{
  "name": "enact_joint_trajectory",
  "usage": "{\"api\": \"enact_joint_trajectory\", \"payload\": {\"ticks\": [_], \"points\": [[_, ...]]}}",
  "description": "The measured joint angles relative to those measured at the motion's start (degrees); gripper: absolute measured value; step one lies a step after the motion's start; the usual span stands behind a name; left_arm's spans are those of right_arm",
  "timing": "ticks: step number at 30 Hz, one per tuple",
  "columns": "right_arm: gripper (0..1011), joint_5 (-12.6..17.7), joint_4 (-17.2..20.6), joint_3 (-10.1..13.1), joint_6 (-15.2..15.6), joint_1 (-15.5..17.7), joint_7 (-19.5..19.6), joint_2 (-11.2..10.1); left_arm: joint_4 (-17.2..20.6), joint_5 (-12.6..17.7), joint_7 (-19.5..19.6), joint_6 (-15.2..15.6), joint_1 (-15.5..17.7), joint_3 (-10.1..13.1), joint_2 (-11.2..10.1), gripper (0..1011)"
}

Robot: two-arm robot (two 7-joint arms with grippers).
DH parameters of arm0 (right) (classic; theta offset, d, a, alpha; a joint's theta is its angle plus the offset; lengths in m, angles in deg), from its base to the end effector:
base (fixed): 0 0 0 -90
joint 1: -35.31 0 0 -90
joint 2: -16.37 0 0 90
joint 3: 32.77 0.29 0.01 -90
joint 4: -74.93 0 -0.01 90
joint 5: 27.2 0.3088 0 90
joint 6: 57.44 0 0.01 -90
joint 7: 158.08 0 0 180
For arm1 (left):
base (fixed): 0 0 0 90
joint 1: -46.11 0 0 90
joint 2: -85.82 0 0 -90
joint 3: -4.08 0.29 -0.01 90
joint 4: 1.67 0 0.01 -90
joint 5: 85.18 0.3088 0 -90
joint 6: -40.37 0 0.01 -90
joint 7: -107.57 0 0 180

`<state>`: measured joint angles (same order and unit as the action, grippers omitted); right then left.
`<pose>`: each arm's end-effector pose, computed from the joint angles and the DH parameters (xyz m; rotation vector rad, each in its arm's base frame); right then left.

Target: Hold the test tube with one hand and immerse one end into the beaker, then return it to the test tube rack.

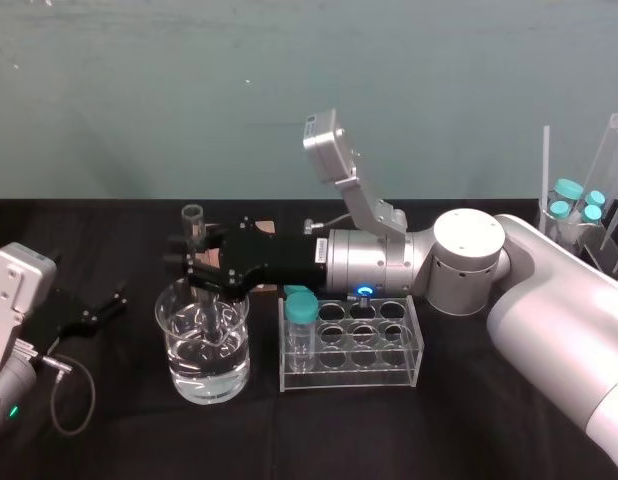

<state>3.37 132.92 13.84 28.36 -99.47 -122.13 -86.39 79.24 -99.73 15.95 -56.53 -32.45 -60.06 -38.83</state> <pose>0.4924 0.0811 -0.2117 -0.0662 -0.0978 -0.1539 0.3581 0.0827 -0.3022 0.3044 -0.2852 1.2480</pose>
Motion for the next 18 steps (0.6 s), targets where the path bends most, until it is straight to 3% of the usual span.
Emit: {"api": "enact_joint_trajectory", "payload": {"ticks": [18], "points": [[241,1.9,3.8,2.7,-1.2,0.0,1.9,-1.3,0.0,0.0,0.0,0.0,0.0,0.0,0.0,1000]]}}
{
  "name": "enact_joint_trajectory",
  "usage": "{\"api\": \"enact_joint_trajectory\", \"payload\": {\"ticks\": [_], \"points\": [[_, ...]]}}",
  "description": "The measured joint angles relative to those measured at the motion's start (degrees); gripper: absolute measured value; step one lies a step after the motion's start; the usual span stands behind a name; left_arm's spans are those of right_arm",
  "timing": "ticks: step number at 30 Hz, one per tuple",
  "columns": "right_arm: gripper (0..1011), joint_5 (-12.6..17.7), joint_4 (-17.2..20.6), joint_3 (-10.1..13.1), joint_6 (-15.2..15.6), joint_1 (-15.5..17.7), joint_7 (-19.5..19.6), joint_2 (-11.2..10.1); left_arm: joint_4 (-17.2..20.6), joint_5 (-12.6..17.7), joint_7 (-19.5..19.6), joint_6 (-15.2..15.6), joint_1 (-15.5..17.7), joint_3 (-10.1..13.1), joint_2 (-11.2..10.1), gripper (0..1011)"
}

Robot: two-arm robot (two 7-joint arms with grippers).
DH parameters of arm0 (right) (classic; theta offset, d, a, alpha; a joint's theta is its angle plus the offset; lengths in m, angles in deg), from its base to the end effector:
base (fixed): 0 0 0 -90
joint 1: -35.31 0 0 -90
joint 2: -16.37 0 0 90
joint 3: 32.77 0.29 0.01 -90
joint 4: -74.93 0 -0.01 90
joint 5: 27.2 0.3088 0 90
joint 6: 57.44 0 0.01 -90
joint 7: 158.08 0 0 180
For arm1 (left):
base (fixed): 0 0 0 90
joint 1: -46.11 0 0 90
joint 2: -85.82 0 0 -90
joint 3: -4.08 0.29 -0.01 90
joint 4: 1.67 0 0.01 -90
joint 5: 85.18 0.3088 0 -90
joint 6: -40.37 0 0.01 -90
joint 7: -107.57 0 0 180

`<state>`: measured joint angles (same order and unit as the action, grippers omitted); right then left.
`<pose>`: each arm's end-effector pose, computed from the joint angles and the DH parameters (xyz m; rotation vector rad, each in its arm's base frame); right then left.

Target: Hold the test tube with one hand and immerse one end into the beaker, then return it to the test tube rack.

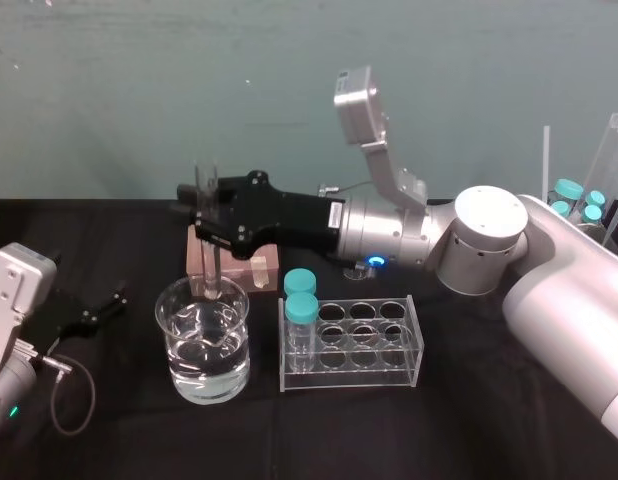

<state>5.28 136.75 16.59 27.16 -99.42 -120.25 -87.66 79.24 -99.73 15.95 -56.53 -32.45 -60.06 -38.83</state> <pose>0.4929 0.0720 -0.1880 0.0206 -0.1533 -0.1994 0.3581 0.0827 -0.3022 0.3044 -0.2852 1.2480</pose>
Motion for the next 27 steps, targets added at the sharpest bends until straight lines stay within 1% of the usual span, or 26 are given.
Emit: {"api": "enact_joint_trajectory", "payload": {"ticks": [13,17,21,24,27], "points": [[242,0.8,3.7,2.5,-0.7,1.0,3.1,-2.4,0.0,0.0,0.0,0.0,0.0,0.0,0.0,1000],[241,0.8,5.3,3.3,-0.4,1.9,4.6,-3.6,0.0,0.0,0.0,0.0,0.0,0.0,0.0,1000],[241,0.8,6.4,4.0,-0.2,2.5,5.6,-4.4,0.0,0.0,0.0,0.0,0.0,0.0,0.0,1000],[242,0.7,8.2,4.8,0.2,3.6,7.1,-5.6,0.0,0.0,0.0,0.0,0.0,0.0,0.0,1000],[241,0.7,9.4,5.4,0.5,4.4,8.1,-6.3,0.0,0.0,0.0,0.0,0.0,0.0,0.0,1000]]}}
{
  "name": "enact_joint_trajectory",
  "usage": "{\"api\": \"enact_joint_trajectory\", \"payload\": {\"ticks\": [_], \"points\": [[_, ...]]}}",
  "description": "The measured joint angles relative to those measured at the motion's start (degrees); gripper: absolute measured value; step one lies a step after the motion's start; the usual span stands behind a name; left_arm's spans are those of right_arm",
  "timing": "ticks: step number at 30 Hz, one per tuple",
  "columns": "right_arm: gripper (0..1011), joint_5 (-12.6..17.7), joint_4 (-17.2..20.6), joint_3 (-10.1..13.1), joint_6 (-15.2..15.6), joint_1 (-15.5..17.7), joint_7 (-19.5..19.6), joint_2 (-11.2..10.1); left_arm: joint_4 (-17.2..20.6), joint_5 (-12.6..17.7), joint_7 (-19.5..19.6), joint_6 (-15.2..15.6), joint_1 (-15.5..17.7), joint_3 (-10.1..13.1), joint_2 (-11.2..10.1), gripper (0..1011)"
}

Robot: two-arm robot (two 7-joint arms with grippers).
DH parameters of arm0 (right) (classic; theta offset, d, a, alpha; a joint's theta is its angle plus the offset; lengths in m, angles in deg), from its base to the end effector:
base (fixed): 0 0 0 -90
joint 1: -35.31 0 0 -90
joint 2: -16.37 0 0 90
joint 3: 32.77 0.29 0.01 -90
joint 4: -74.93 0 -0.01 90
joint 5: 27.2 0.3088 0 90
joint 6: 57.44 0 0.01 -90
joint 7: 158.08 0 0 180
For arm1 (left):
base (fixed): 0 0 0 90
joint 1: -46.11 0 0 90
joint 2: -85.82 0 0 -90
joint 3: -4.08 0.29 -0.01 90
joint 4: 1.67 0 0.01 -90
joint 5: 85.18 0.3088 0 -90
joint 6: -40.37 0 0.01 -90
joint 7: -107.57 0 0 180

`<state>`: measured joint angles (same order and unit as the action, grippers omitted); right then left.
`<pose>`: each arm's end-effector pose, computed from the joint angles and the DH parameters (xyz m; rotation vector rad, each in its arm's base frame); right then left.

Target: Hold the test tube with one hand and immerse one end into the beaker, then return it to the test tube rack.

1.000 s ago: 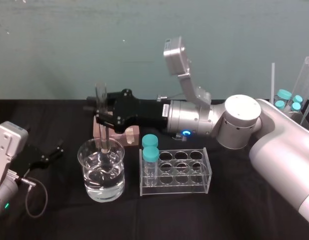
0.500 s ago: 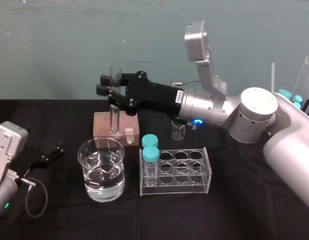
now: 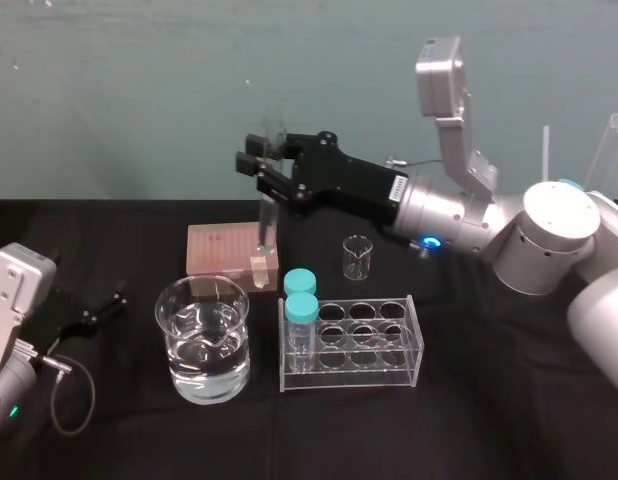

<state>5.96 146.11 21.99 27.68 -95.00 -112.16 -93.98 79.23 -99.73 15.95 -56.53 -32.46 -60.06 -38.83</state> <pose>0.4761 0.0270 -0.1710 0.0729 -0.2068 -0.3862 0.3581 0.0827 -0.3023 0.3046 -0.2850 1.2480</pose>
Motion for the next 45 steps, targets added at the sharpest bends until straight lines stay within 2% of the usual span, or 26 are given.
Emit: {"api": "enact_joint_trajectory", "payload": {"ticks": [5,18,32,45], "points": [[242,-0.3,3.1,1.5,0.9,2.3,2.7,-2.0,0.0,0.0,0.0,0.0,0.0,0.0,0.0,1000],[241,-1.4,8.9,5.0,2.8,8.0,8.5,-5.5,0.0,0.0,0.0,0.0,0.0,0.0,0.0,1000],[241,-2.7,13.9,8.5,5.2,14.0,13.7,-7.9,0.0,0.0,0.0,0.0,0.0,0.0,0.0,1000],[242,-3.8,16.4,11.7,7.1,19.3,17.9,-8.6,0.0,0.0,0.0,0.0,0.0,0.0,0.0,1000]]}}
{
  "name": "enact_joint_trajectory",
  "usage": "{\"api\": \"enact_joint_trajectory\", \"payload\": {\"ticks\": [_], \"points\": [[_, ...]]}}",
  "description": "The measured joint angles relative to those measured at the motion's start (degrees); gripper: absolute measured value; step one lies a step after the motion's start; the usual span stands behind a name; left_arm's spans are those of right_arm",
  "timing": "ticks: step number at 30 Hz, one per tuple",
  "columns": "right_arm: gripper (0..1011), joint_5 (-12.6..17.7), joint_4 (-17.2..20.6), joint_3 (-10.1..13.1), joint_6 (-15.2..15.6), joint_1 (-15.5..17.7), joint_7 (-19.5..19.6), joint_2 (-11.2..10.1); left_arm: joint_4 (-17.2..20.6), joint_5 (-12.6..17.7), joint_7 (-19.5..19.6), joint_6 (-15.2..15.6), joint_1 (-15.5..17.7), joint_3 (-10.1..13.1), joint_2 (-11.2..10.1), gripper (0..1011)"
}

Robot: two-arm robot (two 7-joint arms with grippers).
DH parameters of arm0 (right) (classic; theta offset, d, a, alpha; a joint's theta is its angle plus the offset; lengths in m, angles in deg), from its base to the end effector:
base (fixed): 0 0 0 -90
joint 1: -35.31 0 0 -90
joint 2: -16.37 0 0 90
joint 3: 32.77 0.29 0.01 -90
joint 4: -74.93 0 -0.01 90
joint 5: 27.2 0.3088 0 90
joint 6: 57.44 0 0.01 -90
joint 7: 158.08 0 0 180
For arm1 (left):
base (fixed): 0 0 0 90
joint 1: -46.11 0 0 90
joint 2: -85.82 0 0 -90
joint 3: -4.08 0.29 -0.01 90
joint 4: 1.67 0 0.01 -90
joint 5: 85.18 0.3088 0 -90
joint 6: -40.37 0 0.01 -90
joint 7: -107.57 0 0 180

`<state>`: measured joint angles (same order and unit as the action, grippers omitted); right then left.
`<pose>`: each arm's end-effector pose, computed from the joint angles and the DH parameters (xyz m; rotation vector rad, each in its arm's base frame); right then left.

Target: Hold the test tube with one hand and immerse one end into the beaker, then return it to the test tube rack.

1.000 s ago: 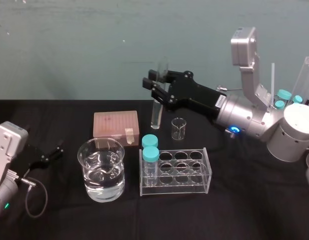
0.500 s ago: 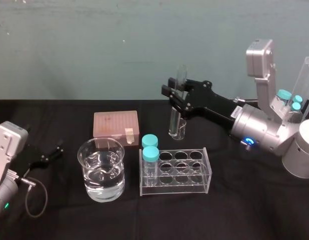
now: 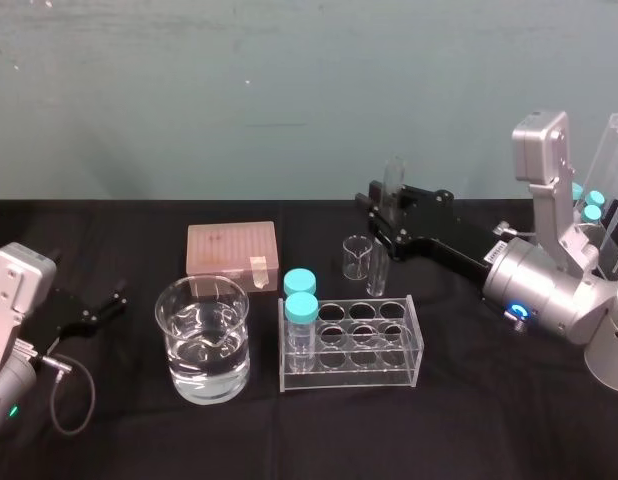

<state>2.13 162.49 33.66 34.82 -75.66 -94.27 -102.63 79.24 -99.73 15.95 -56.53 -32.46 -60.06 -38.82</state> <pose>0.4018 -0.0373 -0.2082 -0.0150 -0.1132 -0.7821 0.3581 0.0826 -0.3022 0.3043 -0.2850 1.2479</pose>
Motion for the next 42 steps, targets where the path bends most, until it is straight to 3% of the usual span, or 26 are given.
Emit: {"api": "enact_joint_trajectory", "payload": {"ticks": [8,22,42], "points": [[241,-0.6,-0.1,1.4,0.9,1.6,1.0,0.4,0.0,0.0,0.0,0.0,0.0,0.0,0.0,1000],[242,-1.8,-0.9,1.8,1.5,1.6,0.4,1.1,0.0,0.0,0.0,0.0,0.0,0.0,0.0,1000],[242,-1.7,-0.7,3.0,1.9,2.9,-0.5,0.2,0.0,0.0,0.0,0.0,0.0,0.0,0.0,1000]]}}
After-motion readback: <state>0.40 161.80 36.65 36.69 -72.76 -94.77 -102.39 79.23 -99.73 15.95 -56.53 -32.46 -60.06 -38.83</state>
